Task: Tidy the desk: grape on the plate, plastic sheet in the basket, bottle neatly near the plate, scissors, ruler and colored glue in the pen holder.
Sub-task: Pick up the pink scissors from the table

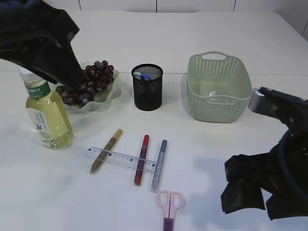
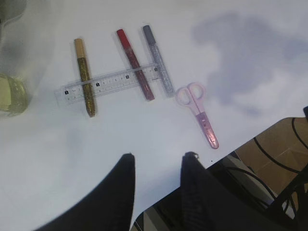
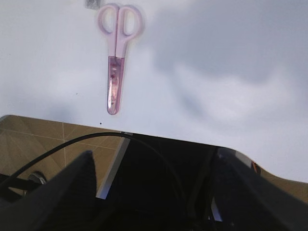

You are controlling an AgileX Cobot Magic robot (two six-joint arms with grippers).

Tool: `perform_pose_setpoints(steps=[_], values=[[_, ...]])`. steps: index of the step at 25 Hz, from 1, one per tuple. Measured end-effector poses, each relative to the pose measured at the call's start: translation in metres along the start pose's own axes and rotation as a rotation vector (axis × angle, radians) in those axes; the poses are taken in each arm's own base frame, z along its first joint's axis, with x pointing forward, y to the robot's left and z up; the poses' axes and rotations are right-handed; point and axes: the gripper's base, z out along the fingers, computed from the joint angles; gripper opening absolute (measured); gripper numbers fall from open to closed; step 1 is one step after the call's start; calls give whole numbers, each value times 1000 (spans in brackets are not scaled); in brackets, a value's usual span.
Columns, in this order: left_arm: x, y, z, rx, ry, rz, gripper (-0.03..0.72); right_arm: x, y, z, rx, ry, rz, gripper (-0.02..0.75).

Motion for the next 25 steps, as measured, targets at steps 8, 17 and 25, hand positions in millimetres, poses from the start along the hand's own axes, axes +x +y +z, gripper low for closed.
perform_pose_setpoints(steps=[8, 17, 25], values=[[6, 0, -18, 11, -47, 28, 241, -17, 11, 44, 103, 101, 82, 581], [13, 1, -37, 21, -93, 50, 242, -43, 63, 86, 137, 147, 61, 580], [22, 2, -56, 30, -142, 72, 241, -44, 63, 113, 188, 203, 73, 580]])
